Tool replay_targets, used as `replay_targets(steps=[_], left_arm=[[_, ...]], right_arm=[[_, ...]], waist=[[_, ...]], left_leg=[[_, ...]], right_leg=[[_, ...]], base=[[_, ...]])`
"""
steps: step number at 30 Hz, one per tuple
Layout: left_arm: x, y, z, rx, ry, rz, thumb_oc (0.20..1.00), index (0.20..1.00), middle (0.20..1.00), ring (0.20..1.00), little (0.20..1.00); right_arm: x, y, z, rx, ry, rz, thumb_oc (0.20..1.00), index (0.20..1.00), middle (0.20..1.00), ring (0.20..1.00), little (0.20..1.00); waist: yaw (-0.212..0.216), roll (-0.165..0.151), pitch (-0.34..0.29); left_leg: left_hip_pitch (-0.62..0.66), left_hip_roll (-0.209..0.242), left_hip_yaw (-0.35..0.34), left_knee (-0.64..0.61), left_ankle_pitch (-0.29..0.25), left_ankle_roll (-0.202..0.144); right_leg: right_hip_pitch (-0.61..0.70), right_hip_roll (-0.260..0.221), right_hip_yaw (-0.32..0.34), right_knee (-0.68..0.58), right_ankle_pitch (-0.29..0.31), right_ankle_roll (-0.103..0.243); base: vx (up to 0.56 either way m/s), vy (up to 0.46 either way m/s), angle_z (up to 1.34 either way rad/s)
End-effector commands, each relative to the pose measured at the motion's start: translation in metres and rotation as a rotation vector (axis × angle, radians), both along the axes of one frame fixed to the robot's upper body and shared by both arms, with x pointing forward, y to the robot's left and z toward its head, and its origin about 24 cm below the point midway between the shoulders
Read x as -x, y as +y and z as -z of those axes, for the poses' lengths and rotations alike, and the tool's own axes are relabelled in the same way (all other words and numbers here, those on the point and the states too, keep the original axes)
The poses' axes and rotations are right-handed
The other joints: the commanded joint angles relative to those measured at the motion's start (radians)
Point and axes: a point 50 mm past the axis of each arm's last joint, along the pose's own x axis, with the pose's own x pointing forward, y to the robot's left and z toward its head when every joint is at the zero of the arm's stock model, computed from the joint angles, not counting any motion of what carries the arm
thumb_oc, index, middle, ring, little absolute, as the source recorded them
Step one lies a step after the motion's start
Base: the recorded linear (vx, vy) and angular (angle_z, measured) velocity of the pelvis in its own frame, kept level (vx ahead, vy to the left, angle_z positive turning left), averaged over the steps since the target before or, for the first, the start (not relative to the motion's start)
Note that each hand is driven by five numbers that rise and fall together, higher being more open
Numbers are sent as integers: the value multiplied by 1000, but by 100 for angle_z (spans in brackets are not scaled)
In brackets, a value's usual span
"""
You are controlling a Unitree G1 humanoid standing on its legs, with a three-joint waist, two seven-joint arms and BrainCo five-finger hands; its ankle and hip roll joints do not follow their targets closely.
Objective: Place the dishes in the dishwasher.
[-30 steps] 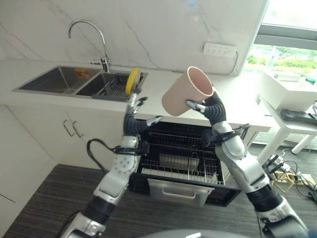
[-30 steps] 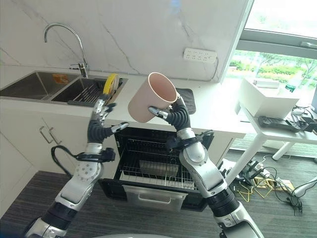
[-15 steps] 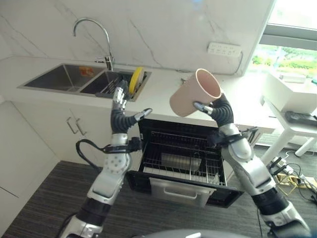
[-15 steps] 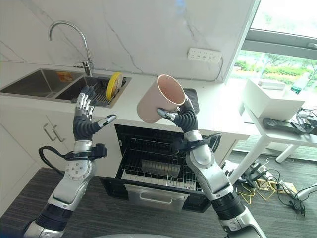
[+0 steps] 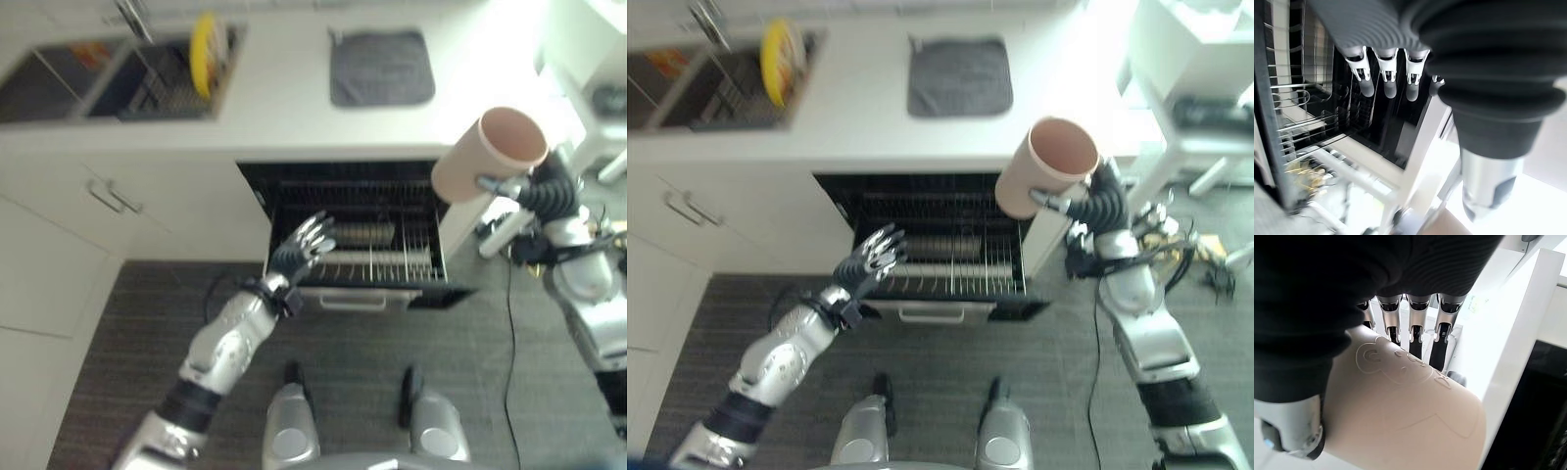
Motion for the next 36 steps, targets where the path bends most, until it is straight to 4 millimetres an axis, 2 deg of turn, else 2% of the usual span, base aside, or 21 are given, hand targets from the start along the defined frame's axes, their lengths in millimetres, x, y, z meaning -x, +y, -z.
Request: replay_targets(steps=[1, 3, 4, 8, 10, 14, 17, 25, 32, 34, 36], left_arm=[[10, 30, -29, -205, -242, -29, 1000, 1000, 1000, 1000, 1000], [7, 38, -44, -263, -302, -33, 1000, 1000, 1000, 1000, 1000], [7, 42, -66, -292, -454, -86, 1000, 1000, 1000, 1000, 1000], [12, 43, -110, -437, -781, -167, 1000, 1000, 1000, 1000, 1000], [14, 43, -133, -593, -974, -260, 1000, 1000, 1000, 1000, 1000], [2, 58, -149, -858, -975, -364, 1000, 1000, 1000, 1000, 1000], [-7, 60, -150, -1010, -938, -361, 1000, 1000, 1000, 1000, 1000], [-19, 67, -129, -1195, -756, -290, 1000, 1000, 1000, 1000, 1000], [-22, 74, -112, -1304, -642, -228, 1000, 1000, 1000, 1000, 1000], [-24, 77, -102, -1306, -546, -176, 1000, 1000, 1000, 1000, 1000], [-25, 78, -90, -1235, -412, -95, 1000, 1000, 1000, 1000, 1000]], right_arm=[[13, 23, -15, -32, -127, -129, 200, 200, 200, 200, 200], [12, 22, -20, -6, -133, -123, 200, 200, 200, 200, 200], [10, 23, -26, 9, -140, -126, 200, 200, 200, 200, 200], [6, 30, -37, 28, -178, -136, 200, 200, 200, 200, 200], [2, 32, -46, 48, -205, -140, 200, 200, 200, 200, 200], [2, 33, -73, 111, -259, -144, 200, 200, 200, 200, 200], [2, 39, -86, 144, -277, -160, 200, 200, 200, 200, 200], [1, 41, -91, 175, -276, -170, 200, 200, 200, 200, 200], [3, 39, -93, 197, -284, -161, 200, 200, 200, 200, 200], [3, 37, -94, 198, -283, -157, 200, 200, 200, 200, 200], [3, 38, -95, 197, -288, -156, 200, 200, 200, 200, 200]], waist=[[24, -29, -105], [23, -30, -93], [23, -27, -79], [28, -26, -41], [30, -25, -19], [31, -16, 23], [27, -13, 40], [21, -5, 56], [21, 0, 67], [21, -1, 70], [21, -1, 74]], left_leg=[[196, -26, 49, -105, -19, 39], [181, -33, 48, -99, -20, 42], [167, -36, 48, -98, -17, 41], [132, -40, 44, -102, -11, 42], [106, -45, 42, -101, -9, 42], [16, -51, 31, -51, -10, 44], [-33, -49, 32, -31, -12, 48], [-50, -47, 49, -42, -6, 50], [-41, -47, 59, -48, -7, 48], [-36, -48, 62, -44, -15, 48], [-36, -47, 65, -44, -15, 48]], right_leg=[[119, -9, 24, -74, -7, 39], [115, -9, 28, -83, -4, 36], [108, -10, 28, -92, 1, 34], [77, -10, 27, -98, 8, 32], [52, -7, 25, -95, 5, 27], [-36, -13, 34, -45, -3, 21], [-101, -13, 45, -9, -10, 19], [-129, -4, 55, -8, -8, 20], [-116, -2, 50, -23, -5, 23], [-108, -3, 48, -23, -12, 25], [-108, -3, 49, -24, -11, 26]], base=[[-112, 8, -15], [-101, 34, -12], [-123, 50, 6], [-138, 20, 5], [-168, 17, 5], [-168, 50, 0], [-151, 53, -7], [-52, 25, -5], [-4, 2, -1], [0, 0, 0], [0, 0, 0]])
